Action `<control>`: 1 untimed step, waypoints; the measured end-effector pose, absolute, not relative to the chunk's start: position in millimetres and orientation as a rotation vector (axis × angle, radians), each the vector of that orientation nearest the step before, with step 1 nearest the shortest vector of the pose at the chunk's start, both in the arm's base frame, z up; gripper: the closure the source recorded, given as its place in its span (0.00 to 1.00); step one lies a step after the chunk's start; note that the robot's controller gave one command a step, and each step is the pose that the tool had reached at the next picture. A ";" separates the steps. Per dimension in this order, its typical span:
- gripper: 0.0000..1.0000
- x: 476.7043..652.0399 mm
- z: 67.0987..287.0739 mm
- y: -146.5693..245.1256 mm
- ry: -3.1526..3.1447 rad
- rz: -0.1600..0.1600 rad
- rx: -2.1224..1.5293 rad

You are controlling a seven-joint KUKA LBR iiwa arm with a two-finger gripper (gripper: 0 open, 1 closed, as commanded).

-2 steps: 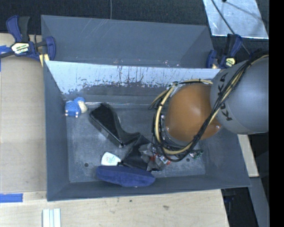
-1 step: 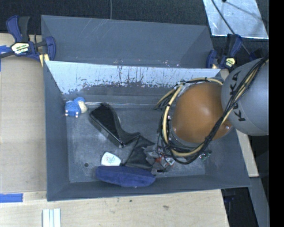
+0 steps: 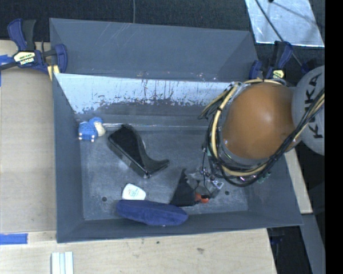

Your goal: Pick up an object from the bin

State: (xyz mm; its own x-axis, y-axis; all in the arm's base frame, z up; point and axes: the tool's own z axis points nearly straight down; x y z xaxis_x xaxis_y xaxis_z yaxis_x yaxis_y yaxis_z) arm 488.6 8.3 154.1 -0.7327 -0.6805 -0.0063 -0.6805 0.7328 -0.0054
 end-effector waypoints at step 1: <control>1.00 500.8 162.3 -8.0 2.918 -0.003 -1.151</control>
Offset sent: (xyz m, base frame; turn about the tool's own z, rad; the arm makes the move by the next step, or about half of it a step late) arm 0.0105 -0.0147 0.0073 -0.0073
